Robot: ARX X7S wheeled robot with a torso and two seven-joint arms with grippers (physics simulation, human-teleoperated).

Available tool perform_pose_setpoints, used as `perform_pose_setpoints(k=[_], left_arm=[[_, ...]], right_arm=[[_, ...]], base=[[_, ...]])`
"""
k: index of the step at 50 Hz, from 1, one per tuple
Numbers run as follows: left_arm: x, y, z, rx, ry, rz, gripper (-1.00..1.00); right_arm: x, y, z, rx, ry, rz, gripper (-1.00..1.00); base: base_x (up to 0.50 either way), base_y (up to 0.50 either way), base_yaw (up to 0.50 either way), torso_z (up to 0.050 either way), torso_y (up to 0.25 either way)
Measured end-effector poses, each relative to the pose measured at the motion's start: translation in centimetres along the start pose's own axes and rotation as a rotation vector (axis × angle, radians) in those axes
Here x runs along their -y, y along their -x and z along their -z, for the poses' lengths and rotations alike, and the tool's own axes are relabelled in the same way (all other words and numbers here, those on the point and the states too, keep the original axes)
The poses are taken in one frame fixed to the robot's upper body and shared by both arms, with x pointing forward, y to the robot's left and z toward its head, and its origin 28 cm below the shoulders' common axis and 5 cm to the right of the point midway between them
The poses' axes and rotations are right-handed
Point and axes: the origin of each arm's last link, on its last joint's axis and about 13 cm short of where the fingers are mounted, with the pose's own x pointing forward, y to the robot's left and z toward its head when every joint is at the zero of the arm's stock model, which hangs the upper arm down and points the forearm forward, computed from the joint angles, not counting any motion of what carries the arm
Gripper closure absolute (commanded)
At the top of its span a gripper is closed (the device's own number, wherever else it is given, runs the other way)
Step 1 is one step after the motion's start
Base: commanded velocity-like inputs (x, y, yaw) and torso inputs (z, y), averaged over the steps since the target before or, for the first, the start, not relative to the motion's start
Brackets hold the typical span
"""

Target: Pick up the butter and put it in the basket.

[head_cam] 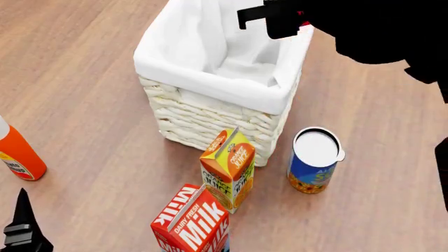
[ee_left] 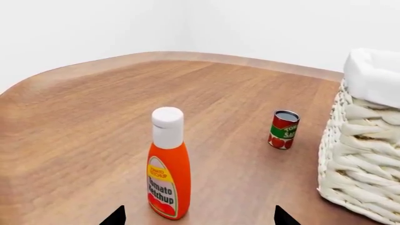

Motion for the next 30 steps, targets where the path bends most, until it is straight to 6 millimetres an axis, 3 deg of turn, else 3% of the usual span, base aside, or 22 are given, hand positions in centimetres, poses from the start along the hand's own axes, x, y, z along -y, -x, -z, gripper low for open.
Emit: perform_pose_setpoints(k=[14,30], left_arm=[[0.0,0.1,-0.1,0.0,0.003,-0.002,-1.0],[0.0,0.3,-0.2,-0.001,0.002,-0.002,-1.0]], right_arm=[[-1.5,-2.3,-0.7,-0.015,0.032,-0.105,1.0],[-2.6,-3.4,-1.5,-0.011,0.05,-0.199,1.0]], base=[[0.0,0.0,0.0,0.001,0.001],[0.0,0.0,0.0,0.0,0.001]])
